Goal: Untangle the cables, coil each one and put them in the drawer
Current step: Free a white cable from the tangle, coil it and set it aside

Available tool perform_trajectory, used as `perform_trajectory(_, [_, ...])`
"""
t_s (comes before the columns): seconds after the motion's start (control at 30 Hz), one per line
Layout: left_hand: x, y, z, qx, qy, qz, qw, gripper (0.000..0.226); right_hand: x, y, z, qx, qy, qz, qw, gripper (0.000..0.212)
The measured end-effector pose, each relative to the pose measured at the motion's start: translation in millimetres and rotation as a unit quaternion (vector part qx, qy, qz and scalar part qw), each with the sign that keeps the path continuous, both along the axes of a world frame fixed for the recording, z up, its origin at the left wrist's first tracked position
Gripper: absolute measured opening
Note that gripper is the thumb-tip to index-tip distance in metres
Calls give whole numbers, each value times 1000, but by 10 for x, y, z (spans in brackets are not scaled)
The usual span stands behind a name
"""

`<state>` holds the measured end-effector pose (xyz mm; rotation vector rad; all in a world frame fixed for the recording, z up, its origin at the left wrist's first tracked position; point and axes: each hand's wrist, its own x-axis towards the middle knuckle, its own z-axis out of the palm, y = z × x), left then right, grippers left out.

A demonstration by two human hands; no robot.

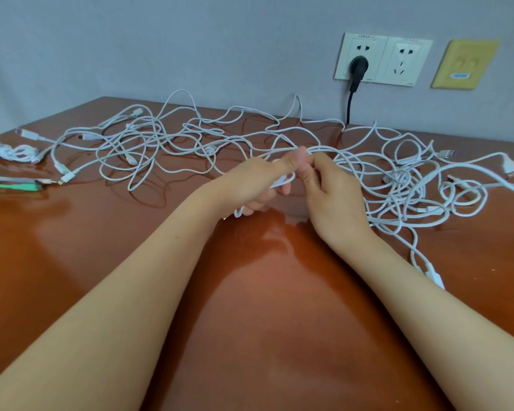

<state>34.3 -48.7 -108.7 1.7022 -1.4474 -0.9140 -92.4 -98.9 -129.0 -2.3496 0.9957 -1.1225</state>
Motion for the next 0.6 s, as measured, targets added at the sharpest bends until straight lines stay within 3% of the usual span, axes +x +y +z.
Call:
perform_trajectory(0.07, [-8,-31,97,15,61,-54,997,44,6,-19,-9,14,-25,-5,1000,18])
perform_trajectory(0.17, [-4,-20,63,20,70,-68,995,33,24,-25,-13,43,-45,-8,998,11])
perform_trajectory(0.37, [27,4,74,-4,117,-57,991,34,31,-7,-19,36,-41,-6,998,14])
perform_trajectory(0.6, [19,-53,33,-28,66,-8,997,39,17,13,35,98,-85,-9,992,17])
